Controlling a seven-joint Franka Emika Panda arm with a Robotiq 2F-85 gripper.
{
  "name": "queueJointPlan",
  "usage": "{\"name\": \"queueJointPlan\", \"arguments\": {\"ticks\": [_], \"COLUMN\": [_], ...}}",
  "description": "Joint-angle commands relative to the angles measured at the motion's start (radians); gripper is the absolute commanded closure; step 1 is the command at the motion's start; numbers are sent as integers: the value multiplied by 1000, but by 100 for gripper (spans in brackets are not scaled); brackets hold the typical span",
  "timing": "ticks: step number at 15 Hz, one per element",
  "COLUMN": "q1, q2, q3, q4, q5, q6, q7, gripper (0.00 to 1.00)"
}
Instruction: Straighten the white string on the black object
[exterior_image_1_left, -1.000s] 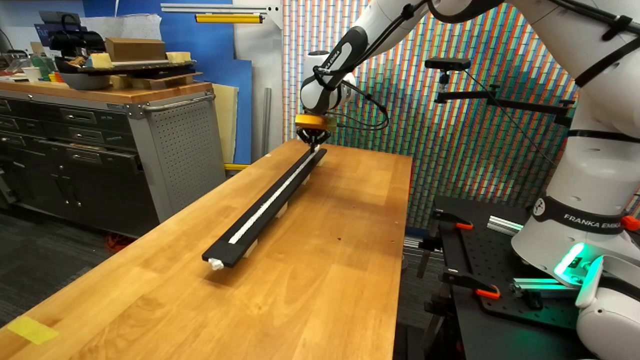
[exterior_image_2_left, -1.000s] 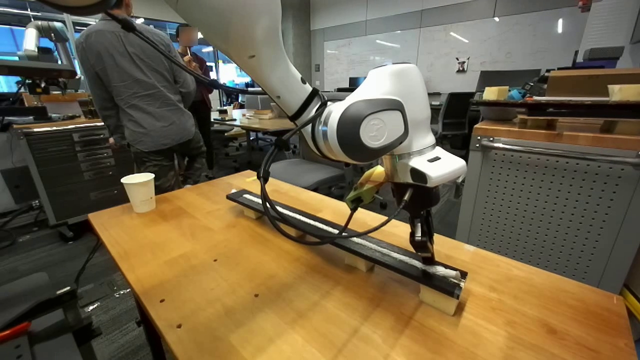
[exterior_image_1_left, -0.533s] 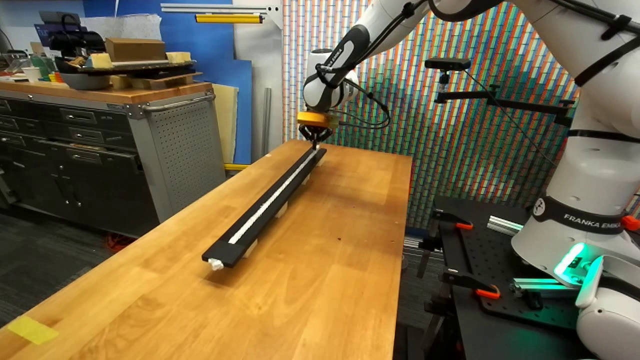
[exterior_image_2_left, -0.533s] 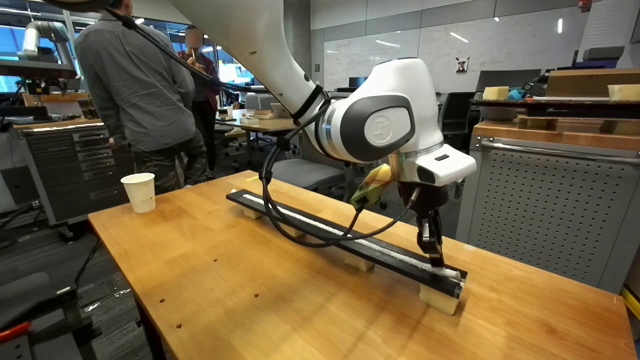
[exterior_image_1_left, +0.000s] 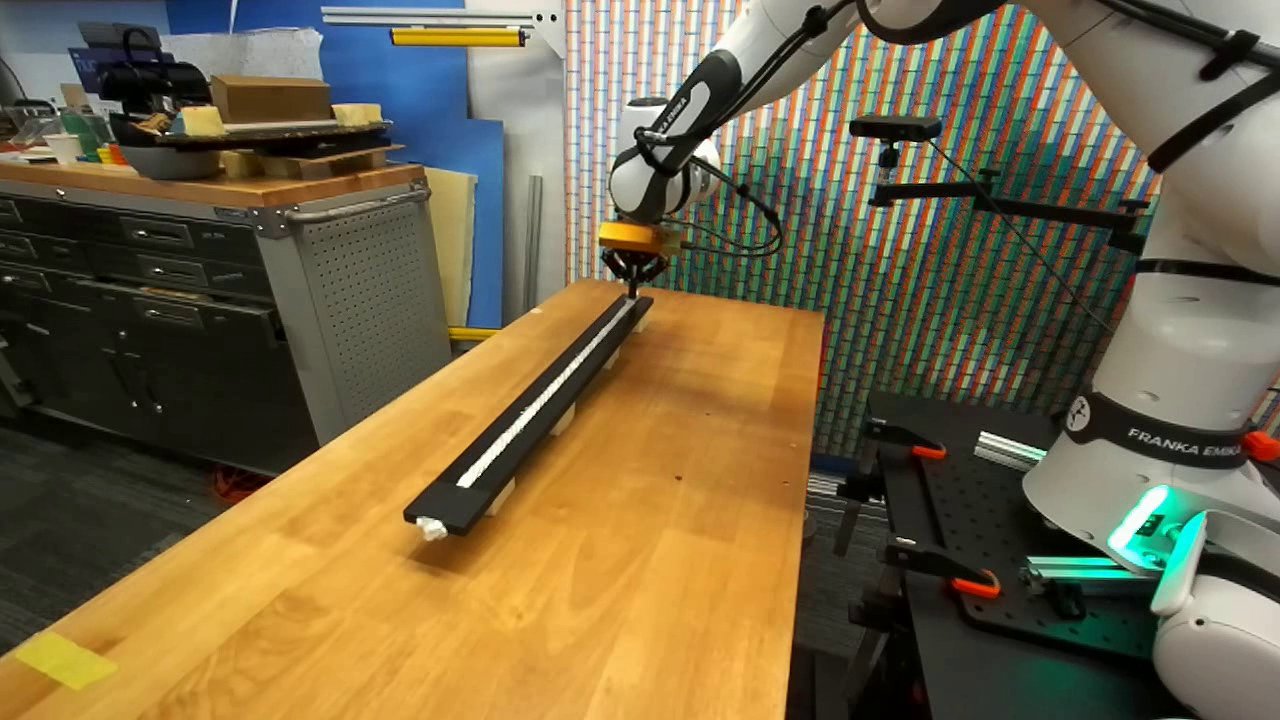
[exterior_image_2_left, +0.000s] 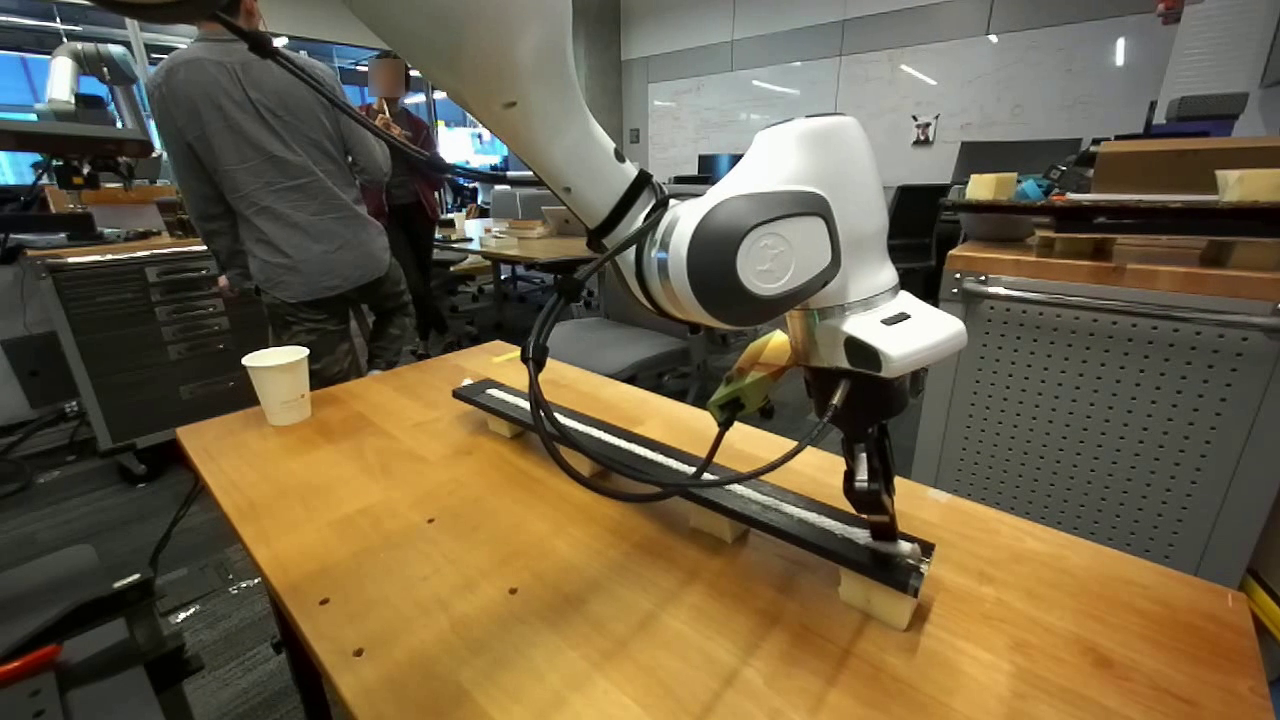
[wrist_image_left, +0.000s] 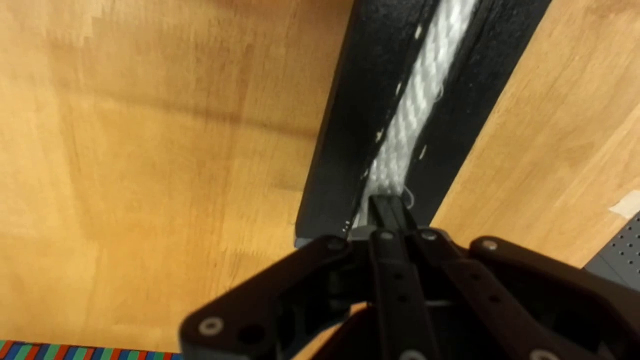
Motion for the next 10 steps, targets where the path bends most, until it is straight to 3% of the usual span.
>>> {"name": "queueJointPlan", "arguments": {"ticks": [1,10], "q1": [-10,-15], "q2": [9,36], "q3": [9,7], "q4": [30,59], "q5": [13,10], "q6": [-13,-67], "q7": [-9,-2], "gripper": [100,100]}}
